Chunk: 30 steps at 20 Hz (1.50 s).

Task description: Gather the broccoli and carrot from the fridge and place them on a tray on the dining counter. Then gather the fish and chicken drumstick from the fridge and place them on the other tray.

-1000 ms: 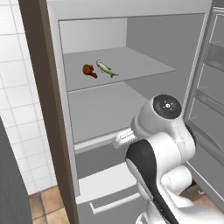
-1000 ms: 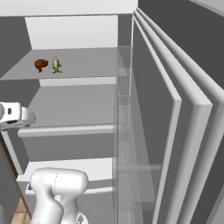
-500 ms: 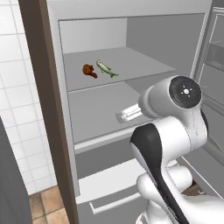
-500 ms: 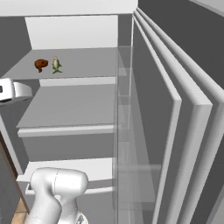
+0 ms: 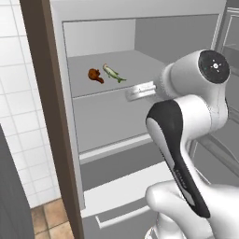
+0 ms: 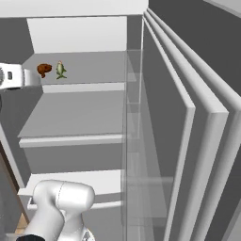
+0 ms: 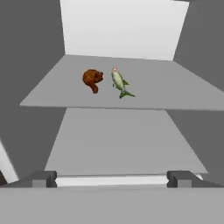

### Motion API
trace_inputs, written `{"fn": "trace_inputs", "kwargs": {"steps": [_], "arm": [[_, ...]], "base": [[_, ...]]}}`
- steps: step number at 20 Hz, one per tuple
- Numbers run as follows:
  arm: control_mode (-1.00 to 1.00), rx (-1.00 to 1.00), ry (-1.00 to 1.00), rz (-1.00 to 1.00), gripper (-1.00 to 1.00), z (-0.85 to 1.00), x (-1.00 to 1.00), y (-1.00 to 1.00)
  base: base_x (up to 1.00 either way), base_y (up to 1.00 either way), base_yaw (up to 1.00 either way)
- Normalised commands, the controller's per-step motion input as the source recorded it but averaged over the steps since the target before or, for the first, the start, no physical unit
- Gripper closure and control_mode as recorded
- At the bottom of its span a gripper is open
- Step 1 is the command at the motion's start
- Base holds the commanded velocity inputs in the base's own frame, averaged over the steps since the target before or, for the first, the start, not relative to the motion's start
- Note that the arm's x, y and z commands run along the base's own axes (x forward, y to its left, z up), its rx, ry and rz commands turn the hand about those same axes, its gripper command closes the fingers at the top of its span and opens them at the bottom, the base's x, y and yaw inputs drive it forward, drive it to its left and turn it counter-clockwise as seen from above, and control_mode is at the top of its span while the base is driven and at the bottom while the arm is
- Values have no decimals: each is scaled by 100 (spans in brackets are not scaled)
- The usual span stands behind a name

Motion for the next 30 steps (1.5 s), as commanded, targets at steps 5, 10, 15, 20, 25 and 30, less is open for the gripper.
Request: {"fn": "trace_inputs", "kwargs": {"steps": [5,10,15,20,25,30], "arm": [[-100,6,-6,0,-100,0,42,0],[-100,4,0,1,-100,1,51,-3],[-100,5,1,1,-100,0,62,-3],[-100,1,5,0,-100,0,65,0],[-100,0,6,0,-100,-1,66,0],[-100,0,7,0,-100,-8,63,1]], "base": [[0,0,0],[0,0,0],[0,0,0],[0,0,0],[0,0,0],[0,0,0]]}}
